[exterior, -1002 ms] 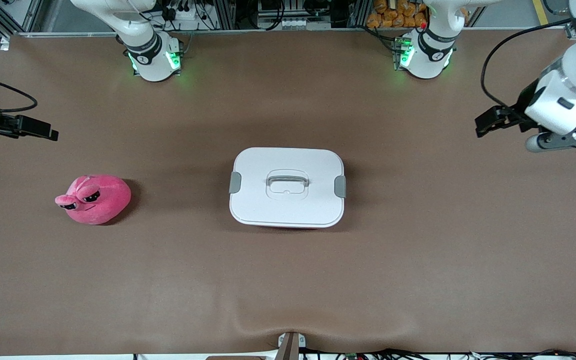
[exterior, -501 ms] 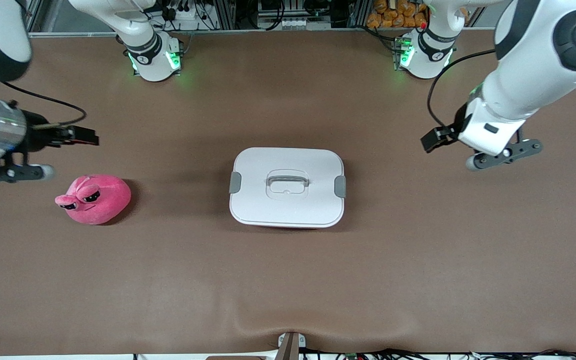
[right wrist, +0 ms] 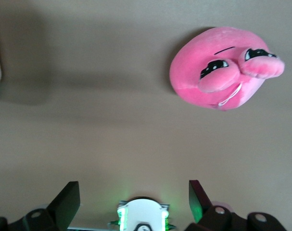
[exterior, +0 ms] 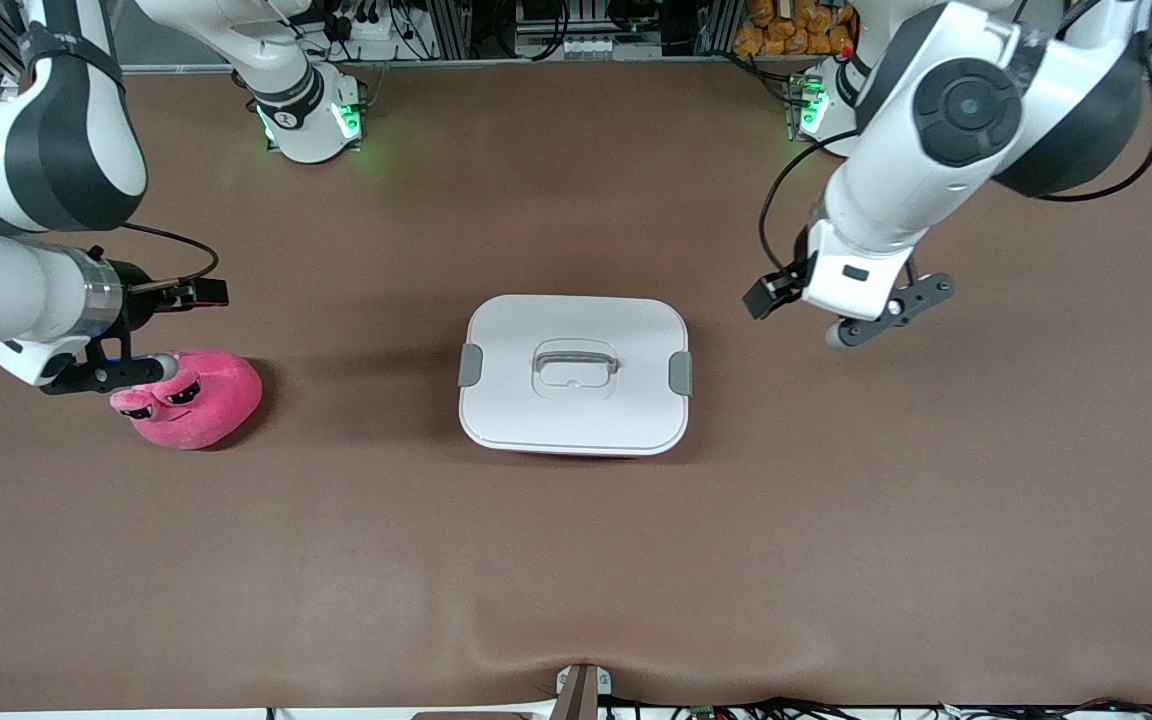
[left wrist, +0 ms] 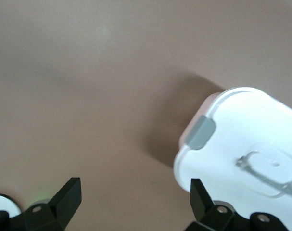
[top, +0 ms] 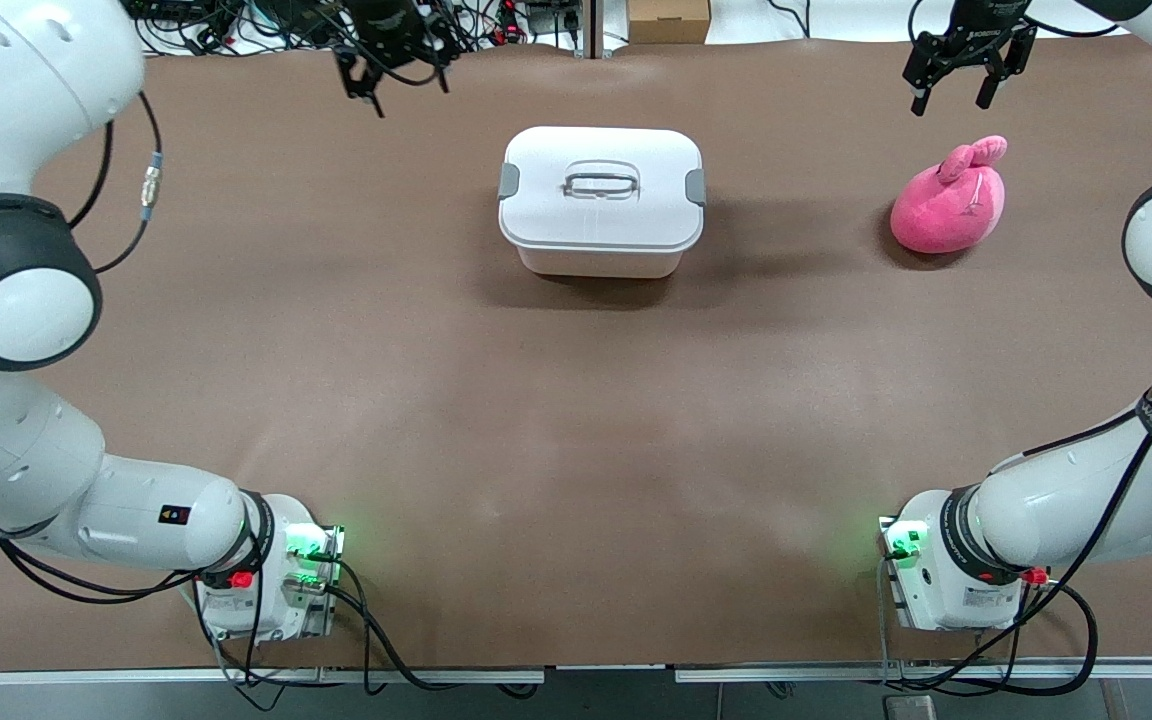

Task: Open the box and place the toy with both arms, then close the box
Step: 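Move the left gripper to the lid handle while the right gripper reaches the toy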

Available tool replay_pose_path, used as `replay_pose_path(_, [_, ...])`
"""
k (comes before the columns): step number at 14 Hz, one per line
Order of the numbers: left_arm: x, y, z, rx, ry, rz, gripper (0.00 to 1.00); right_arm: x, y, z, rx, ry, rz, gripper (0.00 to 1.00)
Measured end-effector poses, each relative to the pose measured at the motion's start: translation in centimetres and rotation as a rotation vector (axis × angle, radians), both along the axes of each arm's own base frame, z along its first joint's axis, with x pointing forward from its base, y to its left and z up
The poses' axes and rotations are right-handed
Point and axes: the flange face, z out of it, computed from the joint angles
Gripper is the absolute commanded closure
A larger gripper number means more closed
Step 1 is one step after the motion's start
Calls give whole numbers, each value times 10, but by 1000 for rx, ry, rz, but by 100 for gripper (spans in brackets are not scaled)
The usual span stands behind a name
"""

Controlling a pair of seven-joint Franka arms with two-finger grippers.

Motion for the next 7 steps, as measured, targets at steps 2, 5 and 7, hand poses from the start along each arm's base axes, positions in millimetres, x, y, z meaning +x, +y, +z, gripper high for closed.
replay_pose_path(2, [-2, -23, -16, 10, -1, 82, 0, 2, -13, -15, 12, -21, 43, 0])
replay_pose_path(5, [-13, -62, -39, 22, 7, 216, 0, 2, -51, -32, 65, -48, 141, 0])
replay_pose_path(7, [-16, -81, -51, 11, 0, 288, 0, 4, -78, -36, 110, -69, 231, 0])
